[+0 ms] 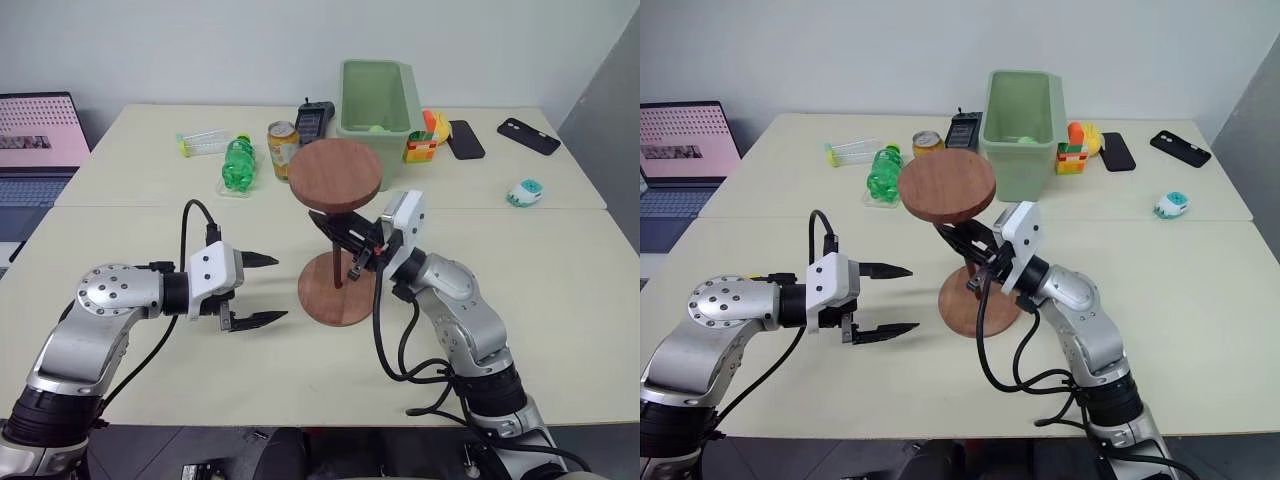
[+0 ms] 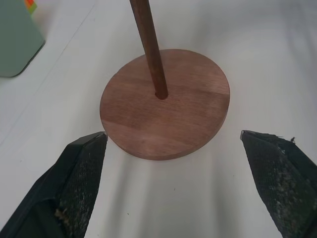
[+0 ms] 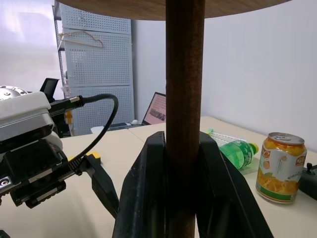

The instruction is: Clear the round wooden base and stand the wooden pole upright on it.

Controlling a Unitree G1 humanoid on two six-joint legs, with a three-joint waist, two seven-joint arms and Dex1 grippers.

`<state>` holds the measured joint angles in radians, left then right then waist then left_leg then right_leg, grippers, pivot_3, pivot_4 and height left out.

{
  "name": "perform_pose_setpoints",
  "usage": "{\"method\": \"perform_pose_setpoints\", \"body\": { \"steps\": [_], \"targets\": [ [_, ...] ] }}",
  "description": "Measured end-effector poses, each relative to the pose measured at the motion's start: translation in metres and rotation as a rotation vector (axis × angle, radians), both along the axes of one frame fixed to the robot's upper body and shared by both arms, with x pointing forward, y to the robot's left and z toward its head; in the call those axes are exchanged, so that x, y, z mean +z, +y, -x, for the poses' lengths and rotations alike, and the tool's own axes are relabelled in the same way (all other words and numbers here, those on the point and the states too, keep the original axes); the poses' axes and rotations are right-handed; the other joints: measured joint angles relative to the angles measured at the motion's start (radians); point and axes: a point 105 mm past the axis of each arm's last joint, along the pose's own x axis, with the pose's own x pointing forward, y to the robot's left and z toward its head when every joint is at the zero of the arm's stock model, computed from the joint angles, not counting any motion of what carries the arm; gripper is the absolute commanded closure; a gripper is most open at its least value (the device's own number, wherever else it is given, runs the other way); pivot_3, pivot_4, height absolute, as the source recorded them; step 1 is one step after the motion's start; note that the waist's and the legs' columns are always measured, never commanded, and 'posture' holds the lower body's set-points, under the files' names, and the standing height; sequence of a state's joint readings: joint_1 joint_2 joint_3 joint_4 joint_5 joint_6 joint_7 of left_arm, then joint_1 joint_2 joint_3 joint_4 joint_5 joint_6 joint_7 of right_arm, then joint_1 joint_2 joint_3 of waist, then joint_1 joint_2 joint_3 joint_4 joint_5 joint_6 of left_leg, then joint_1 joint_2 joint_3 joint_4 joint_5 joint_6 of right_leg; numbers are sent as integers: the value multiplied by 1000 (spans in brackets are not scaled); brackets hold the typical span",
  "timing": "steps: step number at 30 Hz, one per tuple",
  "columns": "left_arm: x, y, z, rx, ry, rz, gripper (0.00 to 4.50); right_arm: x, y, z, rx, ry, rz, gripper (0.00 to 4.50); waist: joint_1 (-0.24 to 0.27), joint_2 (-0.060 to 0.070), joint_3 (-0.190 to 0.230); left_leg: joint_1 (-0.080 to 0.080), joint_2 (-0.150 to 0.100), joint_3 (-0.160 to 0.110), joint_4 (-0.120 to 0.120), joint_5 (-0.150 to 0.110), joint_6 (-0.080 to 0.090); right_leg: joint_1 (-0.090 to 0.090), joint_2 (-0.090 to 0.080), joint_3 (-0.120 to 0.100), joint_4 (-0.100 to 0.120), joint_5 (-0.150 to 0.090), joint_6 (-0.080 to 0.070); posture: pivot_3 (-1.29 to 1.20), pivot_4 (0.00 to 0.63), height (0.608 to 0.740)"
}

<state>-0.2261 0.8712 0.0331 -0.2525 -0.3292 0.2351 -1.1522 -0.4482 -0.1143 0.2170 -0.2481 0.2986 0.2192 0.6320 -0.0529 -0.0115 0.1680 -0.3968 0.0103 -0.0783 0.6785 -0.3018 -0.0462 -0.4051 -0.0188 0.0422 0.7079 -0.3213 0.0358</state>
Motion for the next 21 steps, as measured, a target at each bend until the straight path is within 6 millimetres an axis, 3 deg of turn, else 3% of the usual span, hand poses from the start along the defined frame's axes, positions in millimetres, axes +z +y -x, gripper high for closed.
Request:
{"method": "perform_pose_setpoints", "body": {
  "steps": [21],
  "targets": [
    [-4,0,-1,-5,2,0,0,0,-1,-4,-18,-7,-12,4229,0,0,0,2,0,0,0,0,0,0,0,1,3,0,0,0,150,740]
  ]
}}
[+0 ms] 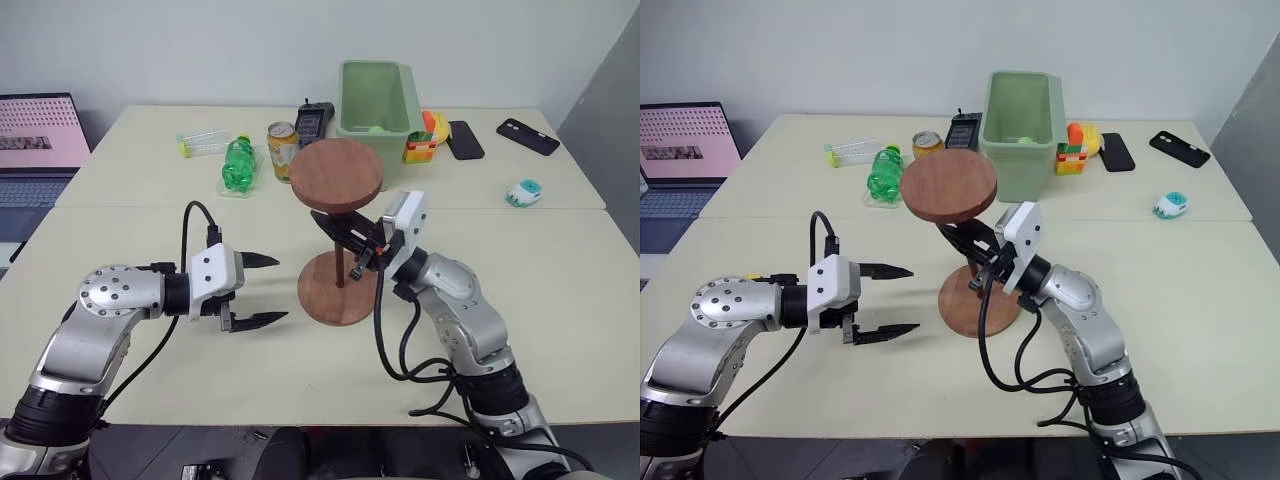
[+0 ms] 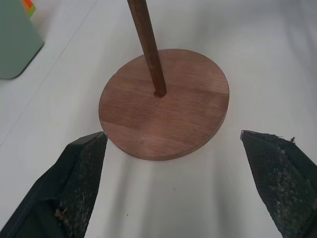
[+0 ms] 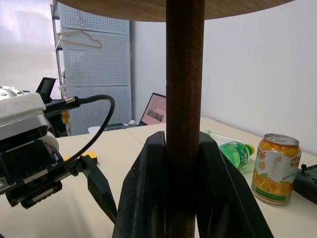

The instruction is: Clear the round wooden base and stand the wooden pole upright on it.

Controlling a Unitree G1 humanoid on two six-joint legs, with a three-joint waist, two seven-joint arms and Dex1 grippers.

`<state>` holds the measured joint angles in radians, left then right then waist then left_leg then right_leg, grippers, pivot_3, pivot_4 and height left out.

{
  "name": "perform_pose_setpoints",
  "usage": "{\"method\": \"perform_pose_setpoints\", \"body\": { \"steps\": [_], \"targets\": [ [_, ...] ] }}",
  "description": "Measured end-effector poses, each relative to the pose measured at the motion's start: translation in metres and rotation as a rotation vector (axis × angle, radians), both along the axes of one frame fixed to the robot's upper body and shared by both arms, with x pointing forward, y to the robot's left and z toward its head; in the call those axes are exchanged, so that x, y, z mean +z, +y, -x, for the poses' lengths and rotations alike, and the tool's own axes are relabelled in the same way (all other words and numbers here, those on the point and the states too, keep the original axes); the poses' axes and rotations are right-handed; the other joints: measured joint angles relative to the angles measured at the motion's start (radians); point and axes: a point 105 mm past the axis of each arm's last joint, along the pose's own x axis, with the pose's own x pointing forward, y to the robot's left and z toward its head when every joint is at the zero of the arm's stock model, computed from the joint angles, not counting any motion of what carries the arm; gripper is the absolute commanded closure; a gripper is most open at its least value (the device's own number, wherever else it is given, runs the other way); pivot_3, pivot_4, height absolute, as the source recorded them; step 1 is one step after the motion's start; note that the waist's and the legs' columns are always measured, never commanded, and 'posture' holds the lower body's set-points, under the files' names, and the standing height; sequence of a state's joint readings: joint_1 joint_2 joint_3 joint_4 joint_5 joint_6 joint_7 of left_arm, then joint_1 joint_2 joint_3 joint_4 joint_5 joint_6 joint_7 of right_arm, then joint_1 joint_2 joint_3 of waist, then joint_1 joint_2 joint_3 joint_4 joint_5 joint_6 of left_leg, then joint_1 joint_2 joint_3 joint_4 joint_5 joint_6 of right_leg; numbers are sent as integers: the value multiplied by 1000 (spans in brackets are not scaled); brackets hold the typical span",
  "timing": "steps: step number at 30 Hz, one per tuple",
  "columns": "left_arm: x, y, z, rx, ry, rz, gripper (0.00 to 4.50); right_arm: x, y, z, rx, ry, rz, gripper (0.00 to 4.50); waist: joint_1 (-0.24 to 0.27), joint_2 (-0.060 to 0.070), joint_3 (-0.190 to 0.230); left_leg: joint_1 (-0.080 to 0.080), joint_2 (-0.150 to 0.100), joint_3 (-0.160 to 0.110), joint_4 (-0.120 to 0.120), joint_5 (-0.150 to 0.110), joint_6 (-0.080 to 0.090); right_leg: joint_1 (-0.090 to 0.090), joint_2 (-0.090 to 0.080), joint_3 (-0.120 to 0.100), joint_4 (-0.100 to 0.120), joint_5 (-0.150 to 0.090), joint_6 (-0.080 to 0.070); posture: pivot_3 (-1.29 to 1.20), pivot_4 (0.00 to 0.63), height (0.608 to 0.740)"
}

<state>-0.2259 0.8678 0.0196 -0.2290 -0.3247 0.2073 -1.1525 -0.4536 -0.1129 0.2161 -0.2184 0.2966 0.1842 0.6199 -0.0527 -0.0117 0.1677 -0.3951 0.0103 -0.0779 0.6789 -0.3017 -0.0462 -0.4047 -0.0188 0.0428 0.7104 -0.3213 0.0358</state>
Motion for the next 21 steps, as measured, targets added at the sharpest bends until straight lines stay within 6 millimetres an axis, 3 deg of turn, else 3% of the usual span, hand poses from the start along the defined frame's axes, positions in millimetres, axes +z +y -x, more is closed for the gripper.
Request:
{"method": "perform_pose_setpoints", "body": {
  "steps": [21],
  "targets": [
    [-4,-2,0,-8,-5,-5,0,-6,5,1,1,-17,25,4229,0,0,-1,2,0,0,0,0,0,1,0,0,1,0,0,0,150,740]
  ]
}}
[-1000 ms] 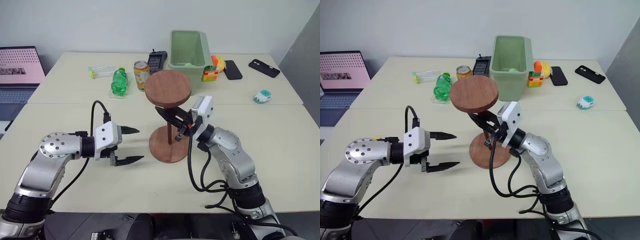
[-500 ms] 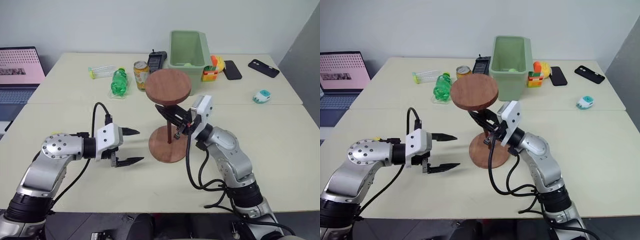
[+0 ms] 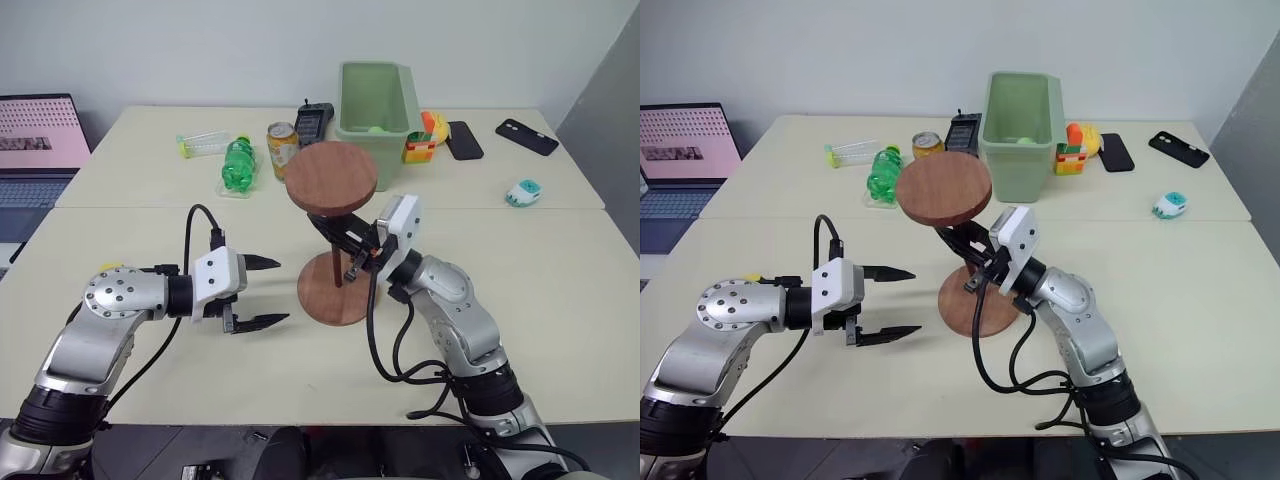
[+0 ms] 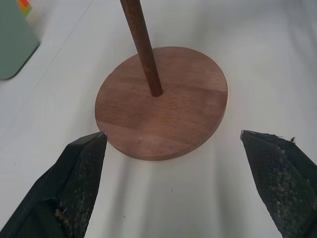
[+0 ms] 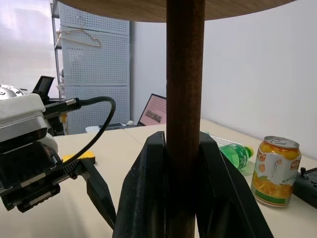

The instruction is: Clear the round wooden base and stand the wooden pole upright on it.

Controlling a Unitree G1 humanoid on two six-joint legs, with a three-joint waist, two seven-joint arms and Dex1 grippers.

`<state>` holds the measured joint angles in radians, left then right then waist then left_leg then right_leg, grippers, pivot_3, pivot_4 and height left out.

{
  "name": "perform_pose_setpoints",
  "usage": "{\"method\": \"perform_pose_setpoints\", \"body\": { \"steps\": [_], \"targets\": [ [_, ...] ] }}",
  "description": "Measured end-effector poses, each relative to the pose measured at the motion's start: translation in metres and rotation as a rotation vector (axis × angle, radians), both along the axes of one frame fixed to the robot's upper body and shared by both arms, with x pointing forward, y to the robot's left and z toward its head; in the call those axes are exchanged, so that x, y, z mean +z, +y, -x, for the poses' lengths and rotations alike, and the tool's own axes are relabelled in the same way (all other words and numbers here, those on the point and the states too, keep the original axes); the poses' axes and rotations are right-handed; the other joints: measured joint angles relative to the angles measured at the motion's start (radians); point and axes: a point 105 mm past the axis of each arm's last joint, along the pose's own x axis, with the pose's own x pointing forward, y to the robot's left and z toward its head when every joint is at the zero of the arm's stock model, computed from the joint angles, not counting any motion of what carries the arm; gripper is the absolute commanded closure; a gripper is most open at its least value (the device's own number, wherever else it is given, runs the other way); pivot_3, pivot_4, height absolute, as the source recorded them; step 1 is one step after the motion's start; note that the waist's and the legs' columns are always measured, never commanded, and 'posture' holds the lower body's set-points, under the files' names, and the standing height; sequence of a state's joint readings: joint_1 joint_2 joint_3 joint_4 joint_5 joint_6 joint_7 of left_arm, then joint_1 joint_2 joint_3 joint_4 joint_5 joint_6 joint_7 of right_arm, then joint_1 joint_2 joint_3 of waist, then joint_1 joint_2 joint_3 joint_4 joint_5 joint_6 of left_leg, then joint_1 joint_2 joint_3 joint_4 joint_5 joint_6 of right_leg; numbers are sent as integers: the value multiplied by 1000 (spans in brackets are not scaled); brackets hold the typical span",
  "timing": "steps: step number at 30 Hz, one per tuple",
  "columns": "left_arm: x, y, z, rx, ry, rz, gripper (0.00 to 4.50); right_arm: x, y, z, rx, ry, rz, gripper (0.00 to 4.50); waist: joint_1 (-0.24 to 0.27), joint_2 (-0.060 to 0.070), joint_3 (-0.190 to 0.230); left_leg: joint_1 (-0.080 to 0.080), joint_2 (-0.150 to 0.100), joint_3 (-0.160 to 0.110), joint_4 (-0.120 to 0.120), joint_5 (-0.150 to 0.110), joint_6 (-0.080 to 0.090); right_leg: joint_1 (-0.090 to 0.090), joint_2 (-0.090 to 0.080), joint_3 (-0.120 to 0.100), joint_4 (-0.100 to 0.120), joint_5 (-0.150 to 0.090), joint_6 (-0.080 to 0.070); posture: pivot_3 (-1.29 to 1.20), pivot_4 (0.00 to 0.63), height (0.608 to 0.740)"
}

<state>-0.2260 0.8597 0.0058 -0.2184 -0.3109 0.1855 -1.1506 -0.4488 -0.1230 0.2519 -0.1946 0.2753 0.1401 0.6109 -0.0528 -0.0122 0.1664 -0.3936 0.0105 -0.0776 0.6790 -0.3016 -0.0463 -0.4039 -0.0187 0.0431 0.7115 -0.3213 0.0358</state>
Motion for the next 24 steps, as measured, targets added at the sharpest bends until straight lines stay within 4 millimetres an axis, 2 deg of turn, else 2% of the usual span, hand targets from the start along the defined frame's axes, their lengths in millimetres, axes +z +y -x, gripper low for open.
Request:
{"method": "perform_pose_setpoints", "body": {
  "steps": [8,15,24],
  "targets": [
    [0,0,0,1,2,1,0,-7,-1,-1,-3,45,43,4229,2,0,-5,3,0,0,0,0,0,4,0,0,0,0,0,0,150,740],
    [-1,0,0,1,3,5,0,-14,-3,-7,-30,98,74,4230,14,0,-7,31,-1,-2,-10,-1,1,35,3,-2,-15,-1,-1,0,150,740],
    [-2,1,0,8,15,10,0,-17,-6,-14,-62,116,76,4230,22,-2,-12,32,-1,-2,-11,-1,1,34,2,-2,-16,-1,-1,0,150,740]
  ]
}}
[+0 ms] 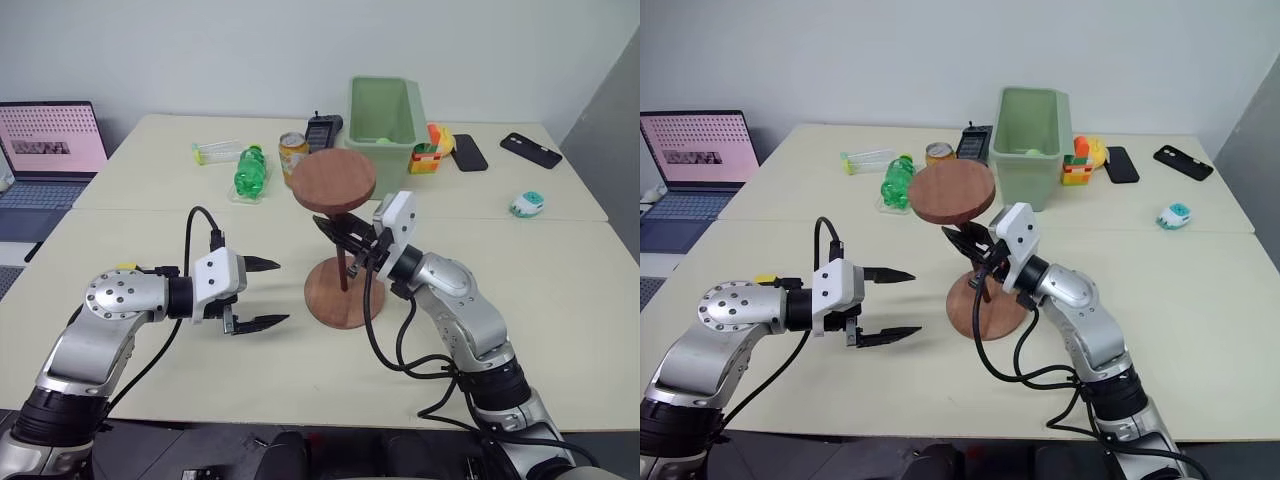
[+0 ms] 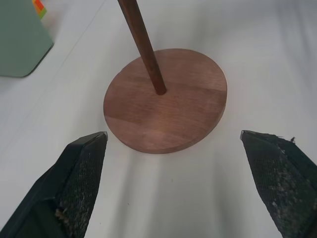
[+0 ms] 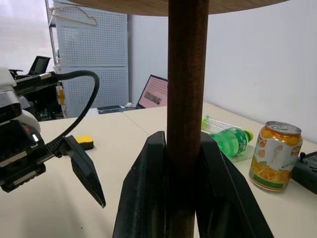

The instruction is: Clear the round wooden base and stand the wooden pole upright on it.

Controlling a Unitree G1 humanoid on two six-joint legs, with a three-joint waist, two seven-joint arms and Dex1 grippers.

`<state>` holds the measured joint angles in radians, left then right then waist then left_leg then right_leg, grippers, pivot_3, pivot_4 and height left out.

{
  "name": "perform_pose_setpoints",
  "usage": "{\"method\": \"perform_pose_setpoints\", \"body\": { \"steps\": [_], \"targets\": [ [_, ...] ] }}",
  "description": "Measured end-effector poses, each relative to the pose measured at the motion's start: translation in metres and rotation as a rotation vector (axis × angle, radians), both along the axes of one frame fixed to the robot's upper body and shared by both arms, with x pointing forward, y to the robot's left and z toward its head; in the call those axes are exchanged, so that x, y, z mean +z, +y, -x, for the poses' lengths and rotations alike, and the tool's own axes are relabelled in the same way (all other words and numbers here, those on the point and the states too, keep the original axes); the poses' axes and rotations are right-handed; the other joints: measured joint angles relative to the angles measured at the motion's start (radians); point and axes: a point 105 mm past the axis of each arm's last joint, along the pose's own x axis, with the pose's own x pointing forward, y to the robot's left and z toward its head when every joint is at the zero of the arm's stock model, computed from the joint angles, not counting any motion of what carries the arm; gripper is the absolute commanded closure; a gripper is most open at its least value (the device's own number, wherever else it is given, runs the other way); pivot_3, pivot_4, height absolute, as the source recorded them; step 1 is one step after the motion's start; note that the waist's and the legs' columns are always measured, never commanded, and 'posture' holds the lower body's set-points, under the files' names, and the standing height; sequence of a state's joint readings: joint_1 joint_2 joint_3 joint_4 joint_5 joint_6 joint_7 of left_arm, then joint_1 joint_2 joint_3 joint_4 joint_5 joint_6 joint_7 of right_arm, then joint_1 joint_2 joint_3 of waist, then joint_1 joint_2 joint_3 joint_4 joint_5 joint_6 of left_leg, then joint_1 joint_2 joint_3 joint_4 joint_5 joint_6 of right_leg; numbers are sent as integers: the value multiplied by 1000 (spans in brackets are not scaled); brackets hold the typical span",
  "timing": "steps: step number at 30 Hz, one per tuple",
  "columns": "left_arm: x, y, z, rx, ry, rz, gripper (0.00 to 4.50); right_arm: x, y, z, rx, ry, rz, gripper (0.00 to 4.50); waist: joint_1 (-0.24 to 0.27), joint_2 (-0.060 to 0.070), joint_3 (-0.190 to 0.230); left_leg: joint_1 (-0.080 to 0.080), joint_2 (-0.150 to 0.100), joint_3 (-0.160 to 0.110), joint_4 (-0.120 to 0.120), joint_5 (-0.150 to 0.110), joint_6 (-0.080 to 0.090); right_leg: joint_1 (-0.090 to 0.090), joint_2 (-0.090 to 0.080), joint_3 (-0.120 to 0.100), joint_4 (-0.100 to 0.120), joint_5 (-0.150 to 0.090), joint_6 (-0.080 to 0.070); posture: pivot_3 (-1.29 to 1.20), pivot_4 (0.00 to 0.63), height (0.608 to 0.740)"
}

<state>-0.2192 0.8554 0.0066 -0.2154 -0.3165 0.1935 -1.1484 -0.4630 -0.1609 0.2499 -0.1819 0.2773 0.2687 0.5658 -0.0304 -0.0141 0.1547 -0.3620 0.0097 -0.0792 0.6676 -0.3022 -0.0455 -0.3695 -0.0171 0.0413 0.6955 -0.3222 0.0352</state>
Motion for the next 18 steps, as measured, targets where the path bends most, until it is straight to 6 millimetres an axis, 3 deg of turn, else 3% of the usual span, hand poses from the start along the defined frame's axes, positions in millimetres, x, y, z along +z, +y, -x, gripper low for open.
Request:
{"method": "perform_pose_setpoints", "body": {
  "steps": [8,18],
  "targets": [
    [-3,2,0,9,19,17,0,-7,-12,4,-10,14,11,4230,2,0,-13,1,0,-1,-3,0,0,2,-1,-1,-4,0,0,0,150,740],
    [-3,4,-1,13,22,19,0,-9,-10,4,-11,26,23,4230,2,2,-19,1,0,-1,-4,0,0,2,-1,0,-6,0,0,0,150,740]
  ]
}}
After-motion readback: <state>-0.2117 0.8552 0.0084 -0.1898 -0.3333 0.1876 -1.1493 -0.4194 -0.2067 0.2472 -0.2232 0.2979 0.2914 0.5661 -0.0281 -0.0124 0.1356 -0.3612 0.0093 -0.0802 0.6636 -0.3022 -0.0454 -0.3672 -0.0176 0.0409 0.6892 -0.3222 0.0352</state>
